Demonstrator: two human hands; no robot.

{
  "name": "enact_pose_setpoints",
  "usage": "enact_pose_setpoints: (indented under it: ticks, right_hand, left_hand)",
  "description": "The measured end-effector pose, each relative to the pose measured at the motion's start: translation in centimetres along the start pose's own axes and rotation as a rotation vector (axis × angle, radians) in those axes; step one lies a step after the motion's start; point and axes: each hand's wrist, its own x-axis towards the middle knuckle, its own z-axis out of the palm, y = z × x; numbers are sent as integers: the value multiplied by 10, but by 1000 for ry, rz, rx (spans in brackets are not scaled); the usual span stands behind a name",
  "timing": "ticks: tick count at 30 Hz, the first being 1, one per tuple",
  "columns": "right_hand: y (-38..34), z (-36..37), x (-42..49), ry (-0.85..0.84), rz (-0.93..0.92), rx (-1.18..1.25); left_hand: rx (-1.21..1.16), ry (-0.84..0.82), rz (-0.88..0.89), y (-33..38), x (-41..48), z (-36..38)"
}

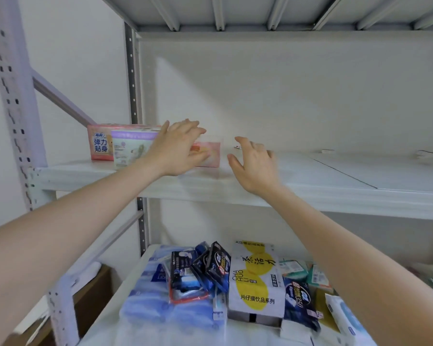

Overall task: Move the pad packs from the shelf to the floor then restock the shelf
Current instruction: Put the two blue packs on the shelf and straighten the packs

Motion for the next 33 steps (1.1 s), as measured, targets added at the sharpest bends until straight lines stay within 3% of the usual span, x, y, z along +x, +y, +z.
enact_pose_setpoints:
  ticks: [14,19,24,33]
  right_hand:
    - [21,-24,-182,-102,-119,-185]
    - [28,-38,-279,-212,-61,-216]
    - [44,-48,-394,-434,31,-238]
    - [112,-92,-575,-661,225,-316]
  left_hand:
    - [7,72,-146,104,-167,32]
    - [5,-40,-137,153,-248,54]
    - [8,-179,-94,216,-336,82]
    - [-114,-434,-48,367,-449,128]
